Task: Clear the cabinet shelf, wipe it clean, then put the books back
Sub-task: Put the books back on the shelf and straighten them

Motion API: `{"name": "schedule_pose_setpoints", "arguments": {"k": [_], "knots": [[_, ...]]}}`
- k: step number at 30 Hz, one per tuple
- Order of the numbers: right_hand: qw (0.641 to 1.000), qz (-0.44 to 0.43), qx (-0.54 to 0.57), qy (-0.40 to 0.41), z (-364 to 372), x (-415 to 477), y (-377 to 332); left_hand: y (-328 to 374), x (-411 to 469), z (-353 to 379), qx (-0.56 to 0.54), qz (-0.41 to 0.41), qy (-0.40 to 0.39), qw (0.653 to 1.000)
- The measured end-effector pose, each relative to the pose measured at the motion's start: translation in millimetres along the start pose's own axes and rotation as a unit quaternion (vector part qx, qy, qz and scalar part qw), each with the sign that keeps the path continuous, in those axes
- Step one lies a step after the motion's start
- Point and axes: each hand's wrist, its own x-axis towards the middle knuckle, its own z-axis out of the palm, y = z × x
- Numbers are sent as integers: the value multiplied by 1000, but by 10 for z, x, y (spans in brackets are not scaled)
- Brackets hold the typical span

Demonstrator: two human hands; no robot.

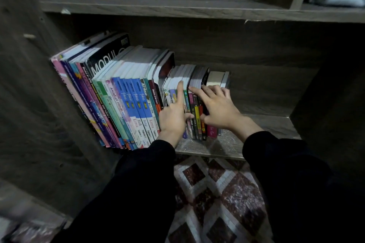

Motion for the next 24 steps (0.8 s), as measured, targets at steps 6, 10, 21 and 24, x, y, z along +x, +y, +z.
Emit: {"name": "schedule_pose_setpoints", "arguments": {"k": [6, 10, 21, 24], "knots": [[1000, -3, 0, -4, -5, -2, -1, -37, 29, 14, 0, 22, -2, 1000], [999, 4, 34, 9, -15, -34, 31, -47, 33, 31, 8, 20, 11, 1000], [948, 136, 273, 93, -54, -55, -31, 63, -35, -112, -56, 62, 82, 993], [899, 257, 345, 79, 118, -110, -3, 90, 18, -134, 26, 160, 146, 976]]}}
